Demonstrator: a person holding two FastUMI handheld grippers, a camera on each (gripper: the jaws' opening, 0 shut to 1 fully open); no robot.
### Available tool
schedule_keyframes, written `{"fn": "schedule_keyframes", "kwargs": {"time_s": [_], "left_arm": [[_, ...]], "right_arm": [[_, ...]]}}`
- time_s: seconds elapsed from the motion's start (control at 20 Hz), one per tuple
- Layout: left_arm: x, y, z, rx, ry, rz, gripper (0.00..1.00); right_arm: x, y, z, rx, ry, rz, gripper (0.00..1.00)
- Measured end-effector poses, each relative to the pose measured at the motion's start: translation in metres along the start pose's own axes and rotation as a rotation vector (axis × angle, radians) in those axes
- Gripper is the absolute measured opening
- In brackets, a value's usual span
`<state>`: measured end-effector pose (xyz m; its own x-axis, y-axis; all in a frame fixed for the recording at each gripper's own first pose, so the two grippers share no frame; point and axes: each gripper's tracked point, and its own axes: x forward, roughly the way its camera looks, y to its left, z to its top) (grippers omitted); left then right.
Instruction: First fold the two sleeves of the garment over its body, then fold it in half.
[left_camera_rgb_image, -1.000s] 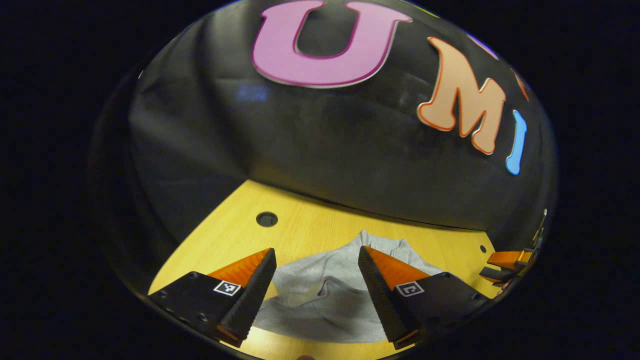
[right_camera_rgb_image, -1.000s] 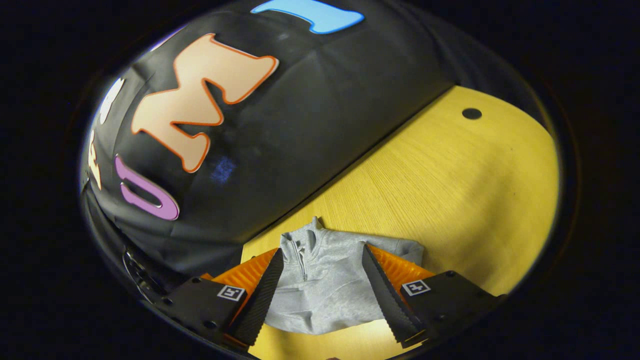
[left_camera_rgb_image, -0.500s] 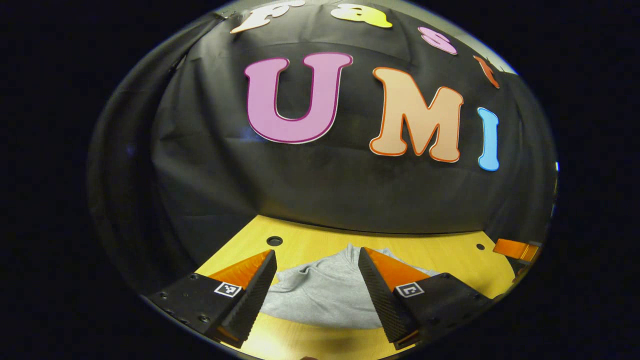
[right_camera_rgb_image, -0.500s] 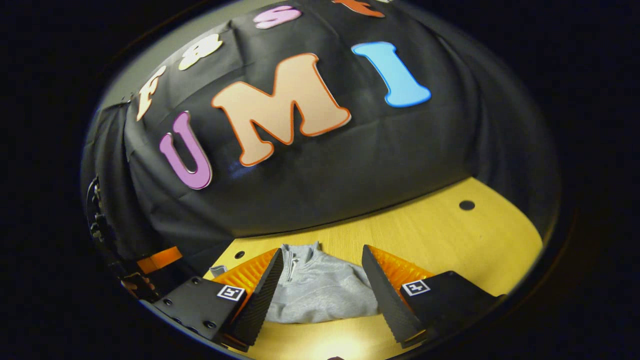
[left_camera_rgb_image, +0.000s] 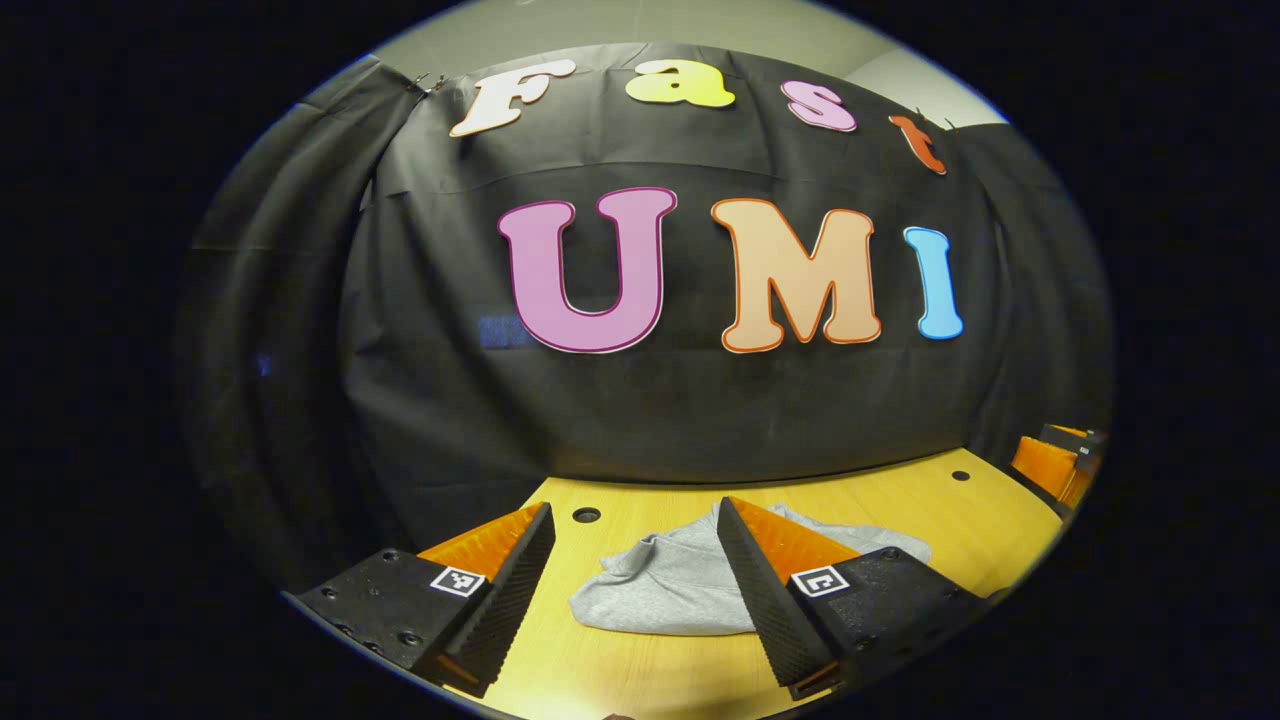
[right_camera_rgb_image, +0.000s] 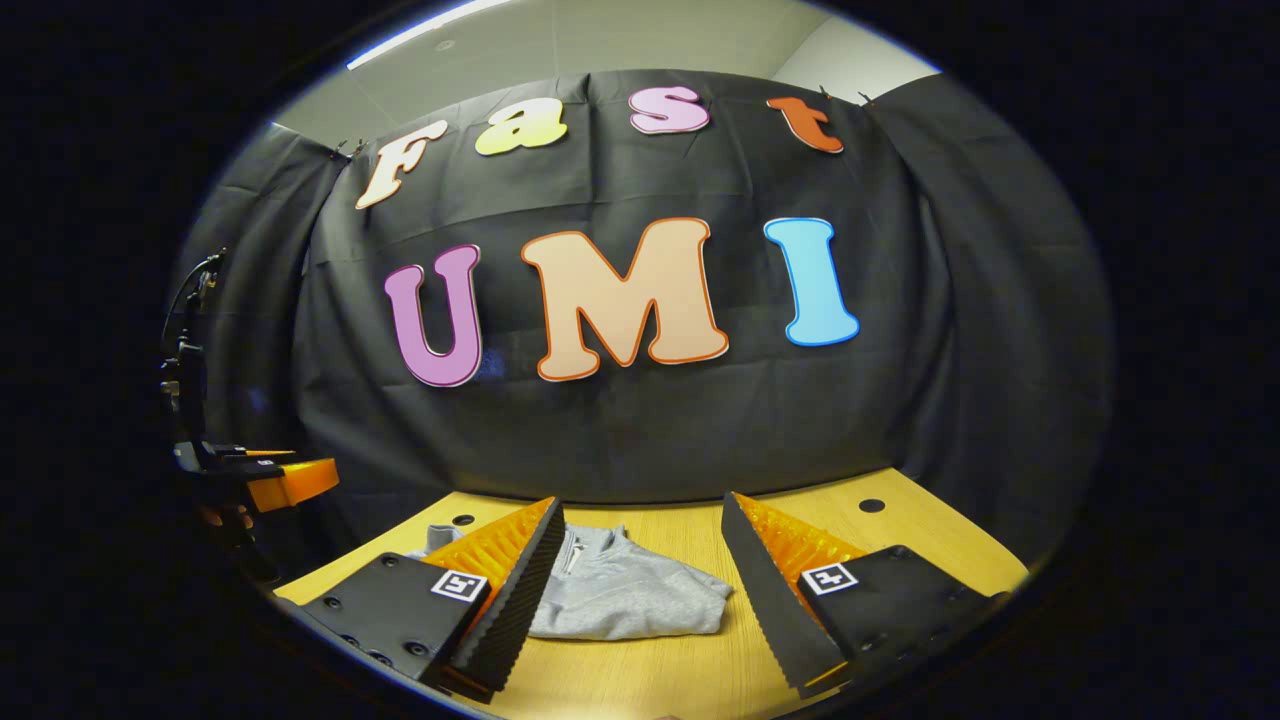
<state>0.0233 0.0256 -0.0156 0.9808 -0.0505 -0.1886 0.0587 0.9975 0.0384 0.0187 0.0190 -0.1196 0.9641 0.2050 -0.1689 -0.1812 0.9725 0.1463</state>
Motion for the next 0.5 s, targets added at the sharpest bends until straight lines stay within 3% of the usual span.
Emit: {"fn": "schedule_keyframes", "kwargs": {"time_s": [0.5], "left_arm": [[-0.029, 0.022, 0.007, 0.016, -0.029, -0.021, 0.95]], "right_arm": [[-0.037, 0.018, 0.020, -0.018, -0.085, -0.046, 0.98]]}}
